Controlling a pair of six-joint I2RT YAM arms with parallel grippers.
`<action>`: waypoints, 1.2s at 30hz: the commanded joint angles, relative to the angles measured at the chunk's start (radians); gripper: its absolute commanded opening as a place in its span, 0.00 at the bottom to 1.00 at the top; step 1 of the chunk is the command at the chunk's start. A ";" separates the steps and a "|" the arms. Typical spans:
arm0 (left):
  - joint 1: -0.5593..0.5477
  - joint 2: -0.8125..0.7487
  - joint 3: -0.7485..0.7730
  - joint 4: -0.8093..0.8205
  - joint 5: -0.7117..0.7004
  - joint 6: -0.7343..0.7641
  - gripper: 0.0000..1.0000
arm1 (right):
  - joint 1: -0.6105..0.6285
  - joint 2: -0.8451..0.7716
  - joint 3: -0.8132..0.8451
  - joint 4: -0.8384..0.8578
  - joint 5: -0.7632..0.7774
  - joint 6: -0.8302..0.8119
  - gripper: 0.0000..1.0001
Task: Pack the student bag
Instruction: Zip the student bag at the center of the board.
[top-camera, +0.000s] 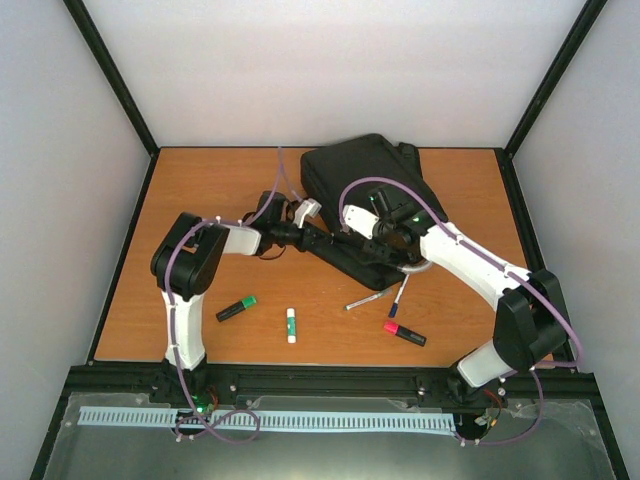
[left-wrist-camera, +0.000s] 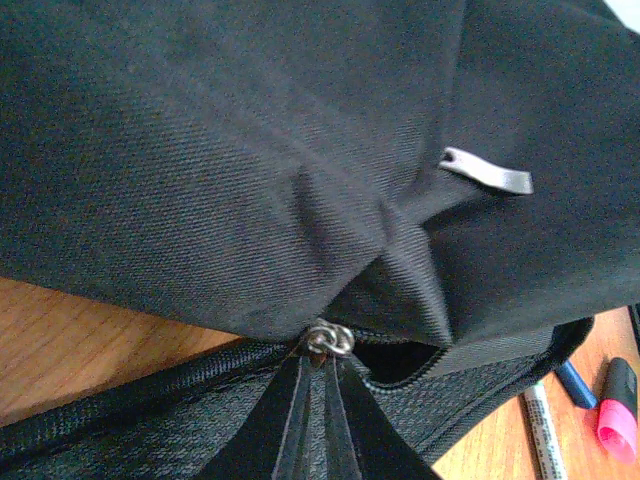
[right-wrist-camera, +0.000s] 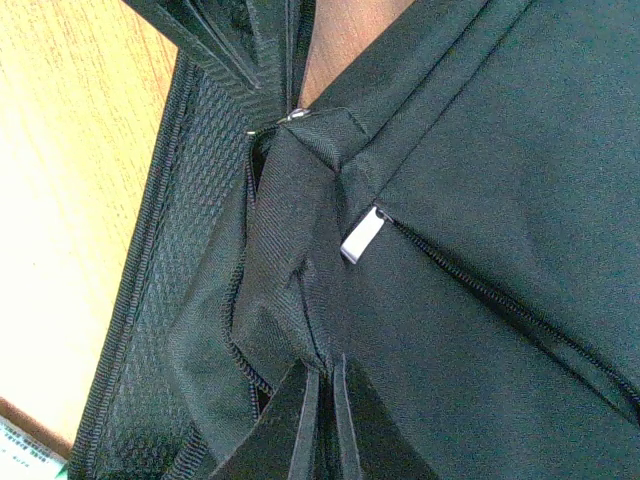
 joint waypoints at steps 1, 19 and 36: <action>-0.007 -0.042 -0.029 0.064 -0.014 0.002 0.03 | -0.014 0.019 0.032 0.022 0.017 0.025 0.03; -0.017 0.054 0.040 0.088 0.034 0.010 0.62 | -0.014 -0.013 0.080 -0.031 -0.010 0.027 0.03; -0.035 0.042 0.030 0.103 0.028 -0.011 0.21 | -0.014 0.019 0.088 -0.027 -0.013 0.045 0.03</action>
